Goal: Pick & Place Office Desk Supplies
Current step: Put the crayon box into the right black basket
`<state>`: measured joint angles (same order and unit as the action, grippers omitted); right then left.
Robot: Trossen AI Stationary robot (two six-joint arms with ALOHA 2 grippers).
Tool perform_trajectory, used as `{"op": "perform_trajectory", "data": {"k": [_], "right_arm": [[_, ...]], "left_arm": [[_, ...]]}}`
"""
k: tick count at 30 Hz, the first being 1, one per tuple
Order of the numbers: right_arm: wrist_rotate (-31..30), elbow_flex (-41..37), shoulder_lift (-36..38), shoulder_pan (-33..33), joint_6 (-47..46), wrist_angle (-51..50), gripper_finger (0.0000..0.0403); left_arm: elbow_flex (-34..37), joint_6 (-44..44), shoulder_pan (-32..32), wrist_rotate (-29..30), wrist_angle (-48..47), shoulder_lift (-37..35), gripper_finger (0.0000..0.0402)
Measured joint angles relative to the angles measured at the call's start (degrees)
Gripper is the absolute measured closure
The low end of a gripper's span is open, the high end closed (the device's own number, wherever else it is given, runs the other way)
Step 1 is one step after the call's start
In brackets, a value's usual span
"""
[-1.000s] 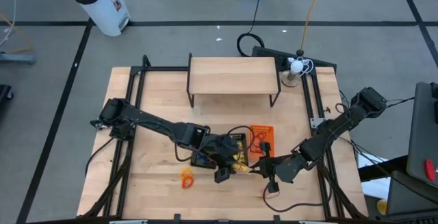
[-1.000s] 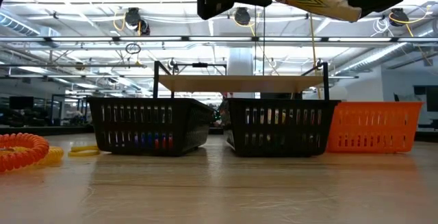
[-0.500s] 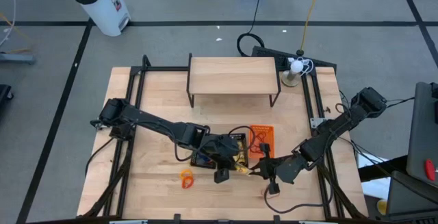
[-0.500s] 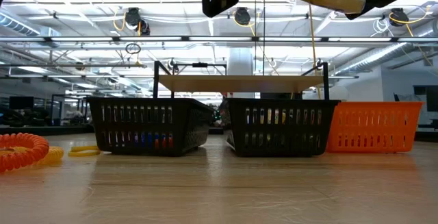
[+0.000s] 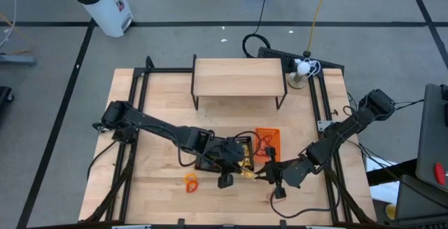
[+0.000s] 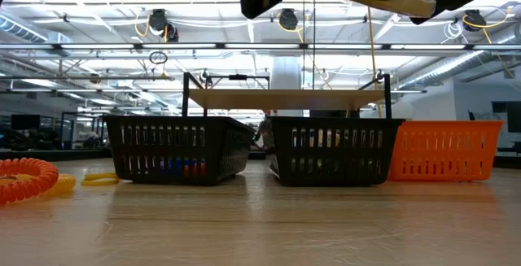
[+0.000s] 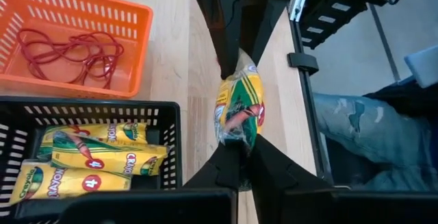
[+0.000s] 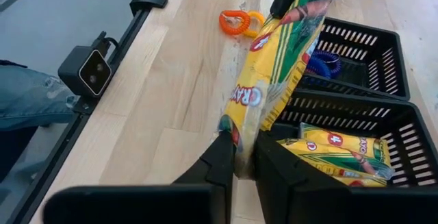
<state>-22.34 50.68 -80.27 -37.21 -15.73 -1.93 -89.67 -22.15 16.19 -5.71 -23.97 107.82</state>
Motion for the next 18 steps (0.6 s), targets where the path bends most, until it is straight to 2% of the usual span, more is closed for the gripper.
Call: {"op": "perform_trajectory", "data": {"k": [4,10,14,18], "right_arm": [[-0.24,0.17,0.12,0.02,-0.76,1.61,0.0289],[-0.23,0.15,0.09,0.0,-0.66,2.35,0.0174],[-0.37,0.13,0.09,0.0,-0.54,3.66,0.0134],[-0.36,0.13,0.09,0.0,-0.52,4.1,0.0127]], "left_arm": [[0.0,1.57,0.0,0.58,-1.87,0.25,0.0393],[0.02,1.62,-0.05,5.12,-5.06,0.3,0.0398],[0.02,2.42,-0.54,7.26,-7.55,0.29,0.0399],[0.02,2.67,-1.79,10.53,-10.29,0.28,0.0397]]}}
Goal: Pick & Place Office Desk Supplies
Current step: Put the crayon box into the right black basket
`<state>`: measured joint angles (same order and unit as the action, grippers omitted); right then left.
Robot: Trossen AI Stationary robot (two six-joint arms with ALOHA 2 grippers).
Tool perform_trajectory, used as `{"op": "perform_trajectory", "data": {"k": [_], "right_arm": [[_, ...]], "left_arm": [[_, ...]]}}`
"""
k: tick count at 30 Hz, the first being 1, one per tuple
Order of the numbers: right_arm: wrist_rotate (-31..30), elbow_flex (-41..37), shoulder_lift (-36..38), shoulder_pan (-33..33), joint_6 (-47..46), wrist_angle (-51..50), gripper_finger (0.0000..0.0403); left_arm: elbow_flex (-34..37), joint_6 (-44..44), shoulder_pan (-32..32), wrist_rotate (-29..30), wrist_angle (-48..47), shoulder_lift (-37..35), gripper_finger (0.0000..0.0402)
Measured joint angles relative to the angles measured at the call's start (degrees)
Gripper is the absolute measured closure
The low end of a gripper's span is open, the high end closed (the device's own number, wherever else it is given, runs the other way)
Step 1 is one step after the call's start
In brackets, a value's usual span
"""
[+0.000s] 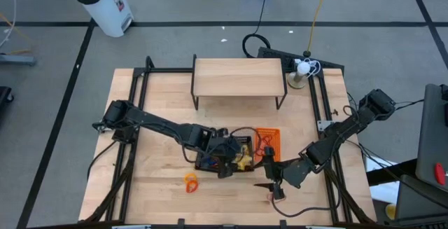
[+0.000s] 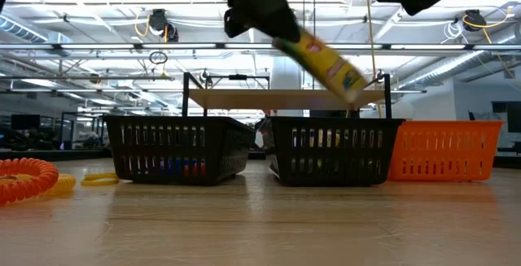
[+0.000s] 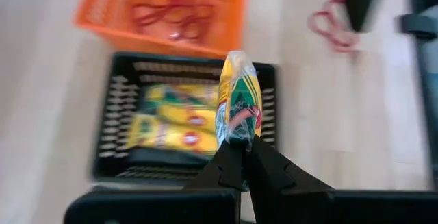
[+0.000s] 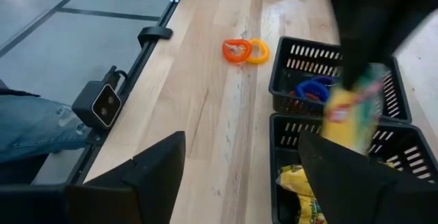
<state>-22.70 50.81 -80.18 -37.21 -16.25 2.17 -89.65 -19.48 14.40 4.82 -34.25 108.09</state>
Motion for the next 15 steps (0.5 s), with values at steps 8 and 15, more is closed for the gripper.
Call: {"op": "perform_trajectory", "data": {"k": [8,15], "right_arm": [[0.0,-0.02,0.0,0.0,0.02,-0.17,0.0149],[0.0,-0.02,0.0,0.0,0.6,-0.26,0.0159]], "left_arm": [[0.0,0.32,-3.52,6.92,-5.38,-0.04,0.0396],[0.0,-1.77,-4.68,9.08,-6.75,-0.04,0.0394]]}}
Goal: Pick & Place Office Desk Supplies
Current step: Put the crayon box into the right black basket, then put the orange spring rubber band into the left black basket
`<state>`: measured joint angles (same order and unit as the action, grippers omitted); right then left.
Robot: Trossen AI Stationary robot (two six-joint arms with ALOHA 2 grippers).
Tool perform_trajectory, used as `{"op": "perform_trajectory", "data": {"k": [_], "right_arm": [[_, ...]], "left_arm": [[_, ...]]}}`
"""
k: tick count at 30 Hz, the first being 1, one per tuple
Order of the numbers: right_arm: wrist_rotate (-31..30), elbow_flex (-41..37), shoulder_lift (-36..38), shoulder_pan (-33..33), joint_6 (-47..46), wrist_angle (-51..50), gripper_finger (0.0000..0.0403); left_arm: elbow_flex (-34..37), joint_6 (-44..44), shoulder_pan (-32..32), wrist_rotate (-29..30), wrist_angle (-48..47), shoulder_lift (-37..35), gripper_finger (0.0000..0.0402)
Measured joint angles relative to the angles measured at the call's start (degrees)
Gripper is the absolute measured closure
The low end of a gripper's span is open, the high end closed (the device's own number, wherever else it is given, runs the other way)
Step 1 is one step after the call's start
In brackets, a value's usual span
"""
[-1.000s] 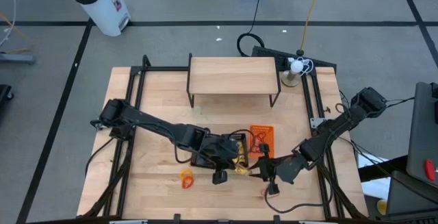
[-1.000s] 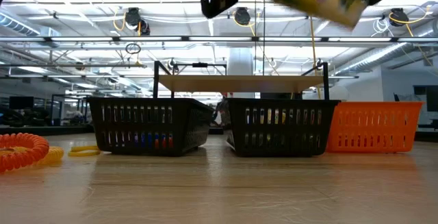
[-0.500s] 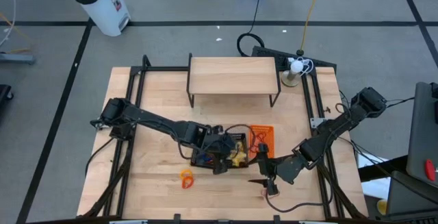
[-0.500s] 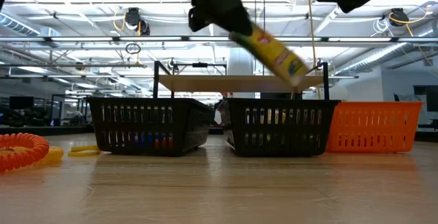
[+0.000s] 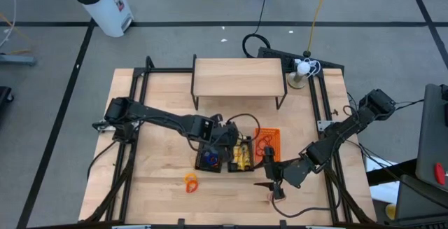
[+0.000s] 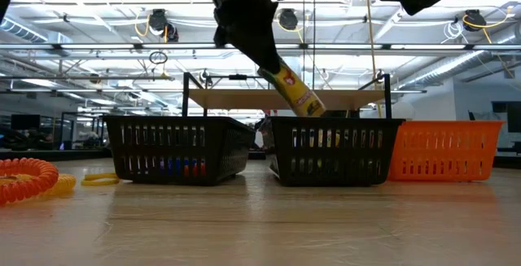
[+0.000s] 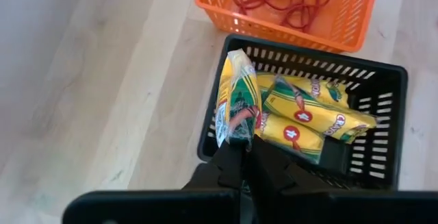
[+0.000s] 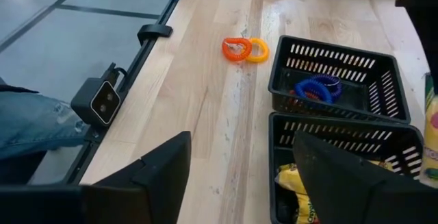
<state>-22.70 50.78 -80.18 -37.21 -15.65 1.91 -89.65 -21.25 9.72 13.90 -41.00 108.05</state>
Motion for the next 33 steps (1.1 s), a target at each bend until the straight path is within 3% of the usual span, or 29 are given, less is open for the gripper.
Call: {"op": "perform_trajectory", "data": {"k": [8,22,30,33], "right_arm": [[0.0,0.0,0.0,0.0,-0.04,0.0,0.0161],[0.21,-0.04,0.0,0.0,-0.09,-0.01,0.0161],[0.22,-0.04,-0.02,0.0,0.15,-0.03,0.0161],[0.22,-0.04,-0.02,0.0,0.28,-0.04,0.0161]], "left_arm": [[0.0,-0.77,1.34,-3.59,0.62,0.0,0.0391],[0.0,-1.14,1.92,-4.12,0.81,-0.02,0.0237],[0.02,-3.41,2.38,-18.77,3.85,-0.13,0.0201],[0.02,-3.41,3.19,-21.16,8.14,-0.13,0.02]]}}
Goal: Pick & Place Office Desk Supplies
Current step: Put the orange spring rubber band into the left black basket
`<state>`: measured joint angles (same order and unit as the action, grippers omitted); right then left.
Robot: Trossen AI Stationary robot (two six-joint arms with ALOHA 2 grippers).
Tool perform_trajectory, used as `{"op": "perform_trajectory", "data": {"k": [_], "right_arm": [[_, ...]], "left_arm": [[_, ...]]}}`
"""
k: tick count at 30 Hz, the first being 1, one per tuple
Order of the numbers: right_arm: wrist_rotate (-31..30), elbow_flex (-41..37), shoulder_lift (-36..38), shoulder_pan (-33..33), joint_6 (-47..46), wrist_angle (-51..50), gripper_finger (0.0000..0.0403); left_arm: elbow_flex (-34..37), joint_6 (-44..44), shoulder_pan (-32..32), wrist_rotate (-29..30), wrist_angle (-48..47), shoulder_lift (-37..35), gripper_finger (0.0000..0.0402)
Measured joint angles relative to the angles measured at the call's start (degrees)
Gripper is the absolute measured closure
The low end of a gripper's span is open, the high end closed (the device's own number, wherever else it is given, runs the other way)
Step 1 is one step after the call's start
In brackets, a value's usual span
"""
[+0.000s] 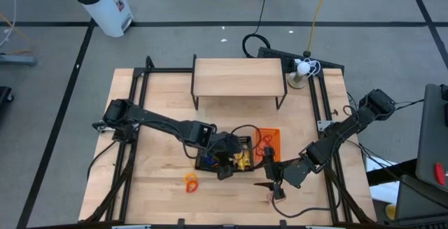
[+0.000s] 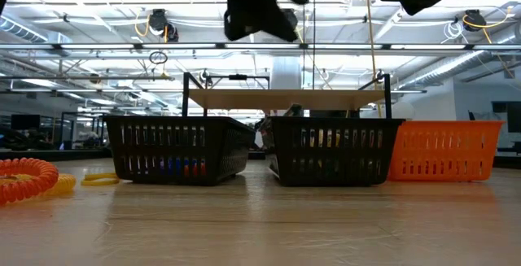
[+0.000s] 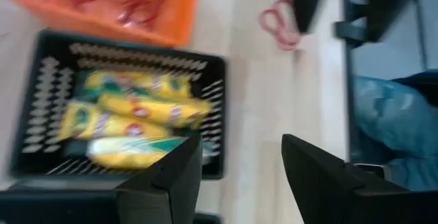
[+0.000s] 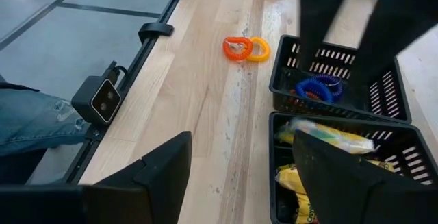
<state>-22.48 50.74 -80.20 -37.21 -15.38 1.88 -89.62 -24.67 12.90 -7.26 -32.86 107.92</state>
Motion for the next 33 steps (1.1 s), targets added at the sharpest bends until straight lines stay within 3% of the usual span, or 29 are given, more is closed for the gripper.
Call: {"op": "perform_trajectory", "data": {"k": [6,13,17,22,33], "right_arm": [[0.02,0.0,-0.02,0.0,0.01,-0.02,0.0161],[0.02,0.0,-0.02,-0.02,-0.12,-0.58,0.0161],[0.02,0.0,-0.02,-0.02,-0.15,-0.6,0.0161],[0.02,0.0,-0.02,-0.02,-0.2,-0.44,0.0161],[0.02,0.0,-0.02,-0.02,-0.4,-0.61,0.0161]], "left_arm": [[0.0,-0.54,0.49,-0.28,-1.01,-0.93,0.0199],[0.0,-8.03,1.04,-2.3,-17.43,-1.17,0.0199],[0.0,-12.86,4.31,-3.34,-23.37,-1.16,0.0199],[0.0,-17.43,9.36,-3.08,-24.36,-1.16,0.0199],[0.0,-29.88,18.6,10.82,-28.85,-1.16,0.0199]]}}
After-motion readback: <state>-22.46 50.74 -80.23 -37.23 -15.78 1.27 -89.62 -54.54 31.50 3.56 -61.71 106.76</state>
